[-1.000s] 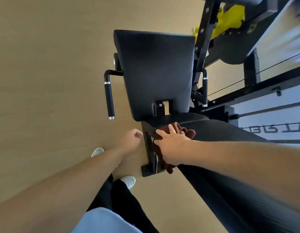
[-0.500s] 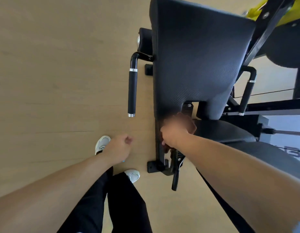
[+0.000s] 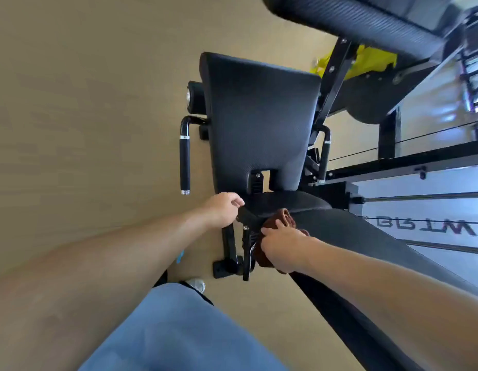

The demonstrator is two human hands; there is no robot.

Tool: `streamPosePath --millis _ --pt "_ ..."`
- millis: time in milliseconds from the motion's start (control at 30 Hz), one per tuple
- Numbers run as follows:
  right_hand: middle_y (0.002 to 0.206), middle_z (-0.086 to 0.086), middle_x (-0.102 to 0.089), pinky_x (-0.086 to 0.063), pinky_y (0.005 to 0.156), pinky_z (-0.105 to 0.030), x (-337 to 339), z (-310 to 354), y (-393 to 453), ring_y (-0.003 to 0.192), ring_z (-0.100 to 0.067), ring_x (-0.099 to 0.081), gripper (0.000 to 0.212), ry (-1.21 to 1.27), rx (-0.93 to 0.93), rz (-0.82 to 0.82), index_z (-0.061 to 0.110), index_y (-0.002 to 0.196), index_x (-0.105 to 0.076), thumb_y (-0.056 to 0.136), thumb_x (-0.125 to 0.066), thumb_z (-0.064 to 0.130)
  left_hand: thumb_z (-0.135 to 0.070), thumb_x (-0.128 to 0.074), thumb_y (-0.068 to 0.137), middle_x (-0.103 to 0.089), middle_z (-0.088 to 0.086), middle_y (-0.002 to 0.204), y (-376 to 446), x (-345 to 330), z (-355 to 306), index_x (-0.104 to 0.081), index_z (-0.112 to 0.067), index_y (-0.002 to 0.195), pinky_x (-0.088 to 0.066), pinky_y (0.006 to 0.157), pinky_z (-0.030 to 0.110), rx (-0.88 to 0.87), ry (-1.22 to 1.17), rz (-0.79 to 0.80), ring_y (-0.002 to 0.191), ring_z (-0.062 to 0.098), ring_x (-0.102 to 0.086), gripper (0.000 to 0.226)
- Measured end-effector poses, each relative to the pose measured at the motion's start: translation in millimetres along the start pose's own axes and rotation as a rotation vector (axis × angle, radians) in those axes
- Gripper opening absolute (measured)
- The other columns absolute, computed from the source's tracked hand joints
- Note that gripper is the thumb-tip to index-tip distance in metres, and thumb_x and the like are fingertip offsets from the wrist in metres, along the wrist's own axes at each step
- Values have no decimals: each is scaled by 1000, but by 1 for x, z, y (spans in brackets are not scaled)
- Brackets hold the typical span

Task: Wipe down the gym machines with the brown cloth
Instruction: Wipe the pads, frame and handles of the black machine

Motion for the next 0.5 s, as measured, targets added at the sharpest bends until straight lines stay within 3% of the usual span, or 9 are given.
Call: streamPosePath --millis 133,300,400,500 --pt "163 -9 -34 -7 124 -63 -38 9 -91 155 -37 -15 49 -29 41 74 16 144 -56 96 -67 17 0 -37 91 -66 -3 127 -12 -9 -51 -67 -23 120 -43 95 24 -91 34 35 120 17 -59 47" --pt "171 -4 -10 1 123 -61 -76 17 -154 157 -36 4 53 15 -20 -55 30 153 -44 102 -61 28 -1 -37 92 -65 -3 130 -23 -29 -68 -66 -22 124 -39 96 23 -134 25 -2 123 16 -56 48" --pt "171 -5 -5 -7 123 -67 -67 18 -132 155 -43 3 59 67 -55 -123 34 154 -40 100 -64 31 -1 -38 91 -63 -5 129 -33 -49 -53 -64 -25 123 -42 93 25 -85 -9 -75 120 16 -57 48" --pt "165 -13 -26 -22 120 -66 -43 10 -97 152 -46 -16 55 59 1 -116 23 150 -48 99 -63 33 -6 -45 88 -66 -1 122 -47 -60 -24 -66 -23 115 -46 90 29 -30 -94 -205 116 21 -60 37"
Point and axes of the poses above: each hand's wrist, its own y-axis towards the middle knuckle, its own x-axis out of the back of the hand, z = x × y, the point moved 6 cm from there along y, towards the middle knuckle
